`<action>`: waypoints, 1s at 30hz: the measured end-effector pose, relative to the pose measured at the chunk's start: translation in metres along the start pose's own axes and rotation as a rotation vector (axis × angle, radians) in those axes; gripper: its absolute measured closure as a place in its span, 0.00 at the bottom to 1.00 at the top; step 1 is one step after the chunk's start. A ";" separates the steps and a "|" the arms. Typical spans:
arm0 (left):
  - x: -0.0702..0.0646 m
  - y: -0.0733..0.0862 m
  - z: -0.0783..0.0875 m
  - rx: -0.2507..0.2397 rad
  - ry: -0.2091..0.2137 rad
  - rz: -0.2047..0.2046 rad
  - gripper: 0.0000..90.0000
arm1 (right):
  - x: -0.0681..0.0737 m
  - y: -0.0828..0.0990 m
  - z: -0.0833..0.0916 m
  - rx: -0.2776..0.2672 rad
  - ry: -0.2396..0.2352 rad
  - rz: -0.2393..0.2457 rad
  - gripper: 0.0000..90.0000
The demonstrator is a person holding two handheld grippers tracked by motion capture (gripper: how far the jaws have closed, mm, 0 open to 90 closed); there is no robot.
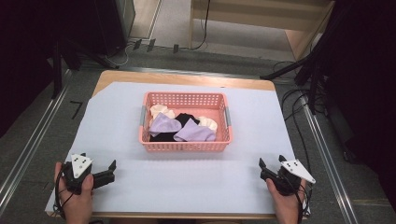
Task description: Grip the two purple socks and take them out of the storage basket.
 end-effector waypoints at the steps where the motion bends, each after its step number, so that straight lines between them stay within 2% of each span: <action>1: 0.000 0.000 0.001 -0.003 0.000 0.005 0.00 | 0.001 0.000 0.000 -0.002 -0.007 0.010 0.28; 3: 0.002 0.000 0.001 -0.005 0.001 0.016 0.00 | 0.003 -0.001 0.000 -0.003 -0.014 0.023 0.30; 5: 0.005 0.000 0.002 -0.007 0.013 0.048 0.00 | 0.004 -0.002 0.000 -0.011 -0.008 0.024 0.31; 6: 0.006 -0.001 0.002 -0.017 0.021 0.068 0.00 | 0.005 -0.003 0.000 -0.014 -0.015 0.014 0.32; 8: 0.009 -0.001 0.004 -0.032 0.039 0.099 0.00 | 0.010 -0.009 0.002 -0.020 -0.049 -0.054 0.36; 10: 0.010 -0.001 0.005 -0.041 0.053 0.125 0.00 | 0.012 -0.011 0.003 -0.029 -0.063 -0.068 0.37; 12: 0.011 -0.001 0.004 -0.037 0.058 0.135 0.00 | 0.014 -0.014 0.002 -0.036 -0.058 -0.049 0.37; 18: 0.009 -0.001 0.004 -0.038 0.062 0.116 0.00 | 0.026 -0.031 0.004 -0.044 -0.055 -0.030 0.37; 22: 0.008 -0.001 0.005 -0.041 0.065 0.109 0.01 | 0.045 -0.046 0.003 -0.034 -0.081 0.055 0.38; 24: 0.008 -0.001 0.004 -0.039 0.060 0.103 0.01 | 0.049 -0.049 0.002 -0.022 -0.093 0.049 0.38; 25: 0.007 -0.001 0.005 -0.034 0.060 0.098 0.01 | 0.055 -0.056 0.000 -0.011 -0.121 0.052 0.38; 30: 0.006 -0.001 0.004 -0.036 0.052 0.083 0.01 | 0.068 -0.075 -0.002 -0.025 -0.144 0.045 0.42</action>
Point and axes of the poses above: each handheld gripper's, and its own axes: z roughly backward along the jaws, y roughly out of its underside, x roughly to its left, the point moved 8 cm from there along -z, roughly forward along the jaws, and after that the axes turned 1 degree about -x, right-handed, at the moved point
